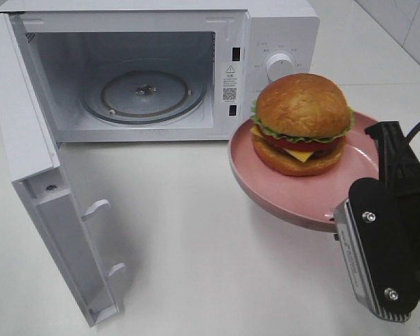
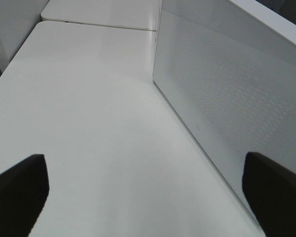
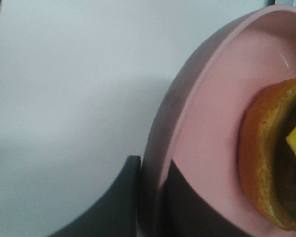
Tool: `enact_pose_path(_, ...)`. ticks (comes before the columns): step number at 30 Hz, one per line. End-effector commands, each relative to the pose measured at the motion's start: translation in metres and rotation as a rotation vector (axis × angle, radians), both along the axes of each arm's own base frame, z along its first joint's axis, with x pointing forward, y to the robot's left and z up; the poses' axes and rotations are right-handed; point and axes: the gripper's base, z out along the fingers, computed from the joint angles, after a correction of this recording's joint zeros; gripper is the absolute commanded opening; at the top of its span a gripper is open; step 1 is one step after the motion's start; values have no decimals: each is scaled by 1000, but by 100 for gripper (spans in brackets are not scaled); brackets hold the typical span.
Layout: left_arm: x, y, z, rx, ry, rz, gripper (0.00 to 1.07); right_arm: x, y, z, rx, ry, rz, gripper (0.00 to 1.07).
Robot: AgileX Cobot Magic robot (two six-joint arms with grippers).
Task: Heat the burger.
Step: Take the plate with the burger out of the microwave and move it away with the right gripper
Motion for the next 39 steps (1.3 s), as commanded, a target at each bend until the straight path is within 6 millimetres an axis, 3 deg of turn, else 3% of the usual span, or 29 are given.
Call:
enact_pose_path(1,0,0,0,-2,-9,3,100,4,-1,8,18,-64,-17,0)
enact_pose_path(24,0,0,0,-2,-9,3,100,8,-49,9,70,-114,-941,0)
enact_pose_path(39,0,0,0,-2,-9,3,100,19,-43,-24,122,-107,-1394,0)
